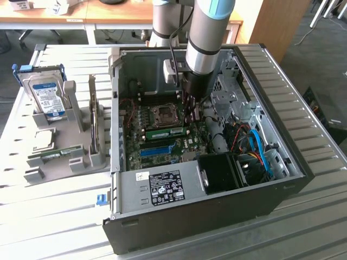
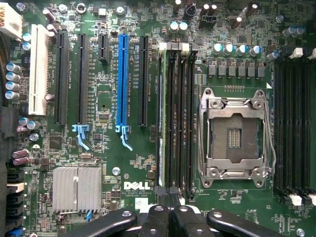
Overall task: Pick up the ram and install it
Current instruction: 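Press down the ram until it locks into place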
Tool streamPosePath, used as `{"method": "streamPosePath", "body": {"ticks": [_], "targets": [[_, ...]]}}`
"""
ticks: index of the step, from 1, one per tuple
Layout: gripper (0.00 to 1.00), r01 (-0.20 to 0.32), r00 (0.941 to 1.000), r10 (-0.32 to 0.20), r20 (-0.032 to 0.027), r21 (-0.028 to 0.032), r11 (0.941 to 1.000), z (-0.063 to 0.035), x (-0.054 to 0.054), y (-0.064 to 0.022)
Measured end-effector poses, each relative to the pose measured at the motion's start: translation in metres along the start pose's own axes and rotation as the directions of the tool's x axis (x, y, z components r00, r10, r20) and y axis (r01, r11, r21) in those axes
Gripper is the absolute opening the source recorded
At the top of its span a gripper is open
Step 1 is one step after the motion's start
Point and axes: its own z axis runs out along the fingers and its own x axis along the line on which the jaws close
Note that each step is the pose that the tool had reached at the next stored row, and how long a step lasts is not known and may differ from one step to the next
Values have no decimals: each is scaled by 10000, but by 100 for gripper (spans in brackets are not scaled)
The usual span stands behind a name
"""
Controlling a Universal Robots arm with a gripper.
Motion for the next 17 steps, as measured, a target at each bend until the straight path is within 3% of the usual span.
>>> {"method": "streamPosePath", "body": {"ticks": [17], "targets": [[11,0,10000,0,1,0,10000,23,1,-1]]}}
